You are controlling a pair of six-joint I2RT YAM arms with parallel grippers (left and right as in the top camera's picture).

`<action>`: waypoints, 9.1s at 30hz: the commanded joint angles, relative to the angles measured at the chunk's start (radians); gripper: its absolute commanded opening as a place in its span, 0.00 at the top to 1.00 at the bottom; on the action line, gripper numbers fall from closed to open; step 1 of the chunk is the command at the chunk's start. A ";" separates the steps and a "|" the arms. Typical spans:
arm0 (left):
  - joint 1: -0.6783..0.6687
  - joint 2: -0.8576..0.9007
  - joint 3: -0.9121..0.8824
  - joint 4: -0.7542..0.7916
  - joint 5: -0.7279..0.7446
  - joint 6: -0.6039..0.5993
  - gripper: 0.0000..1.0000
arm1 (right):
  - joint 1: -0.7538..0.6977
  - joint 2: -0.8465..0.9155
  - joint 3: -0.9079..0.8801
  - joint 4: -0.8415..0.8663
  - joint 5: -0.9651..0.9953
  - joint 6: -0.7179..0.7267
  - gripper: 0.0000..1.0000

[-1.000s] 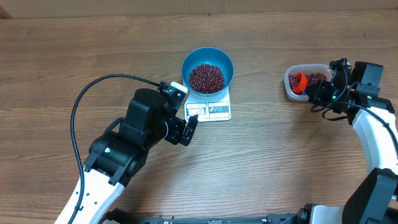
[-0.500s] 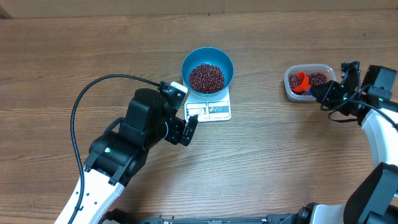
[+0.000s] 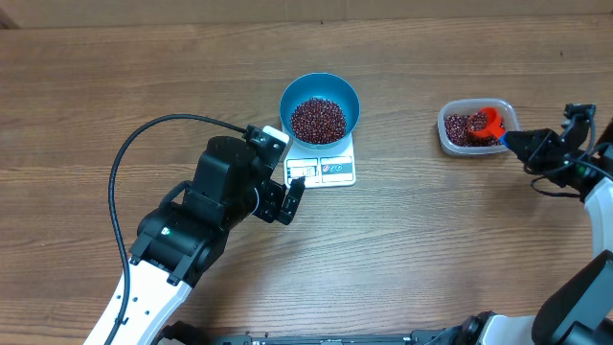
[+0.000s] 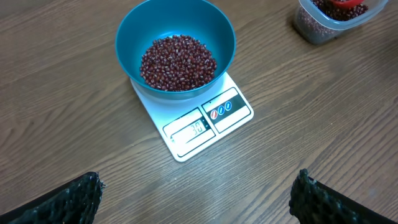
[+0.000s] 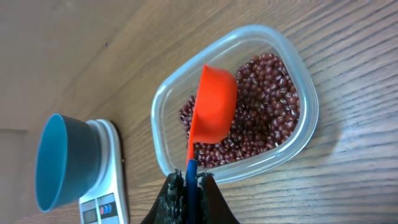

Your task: Scoop item into bowl and weigh 150g on scale

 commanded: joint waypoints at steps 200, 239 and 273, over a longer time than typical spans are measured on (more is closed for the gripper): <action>0.005 0.004 -0.002 0.003 0.011 -0.010 0.00 | 0.671 0.002 0.020 0.465 -0.084 -0.846 0.96; 0.005 0.004 -0.002 0.003 0.011 -0.010 0.00 | 0.871 0.002 0.445 -0.054 0.415 -0.372 0.97; 0.005 0.004 -0.002 0.003 0.011 -0.010 0.00 | 0.872 0.241 0.444 -0.180 0.368 -0.373 0.96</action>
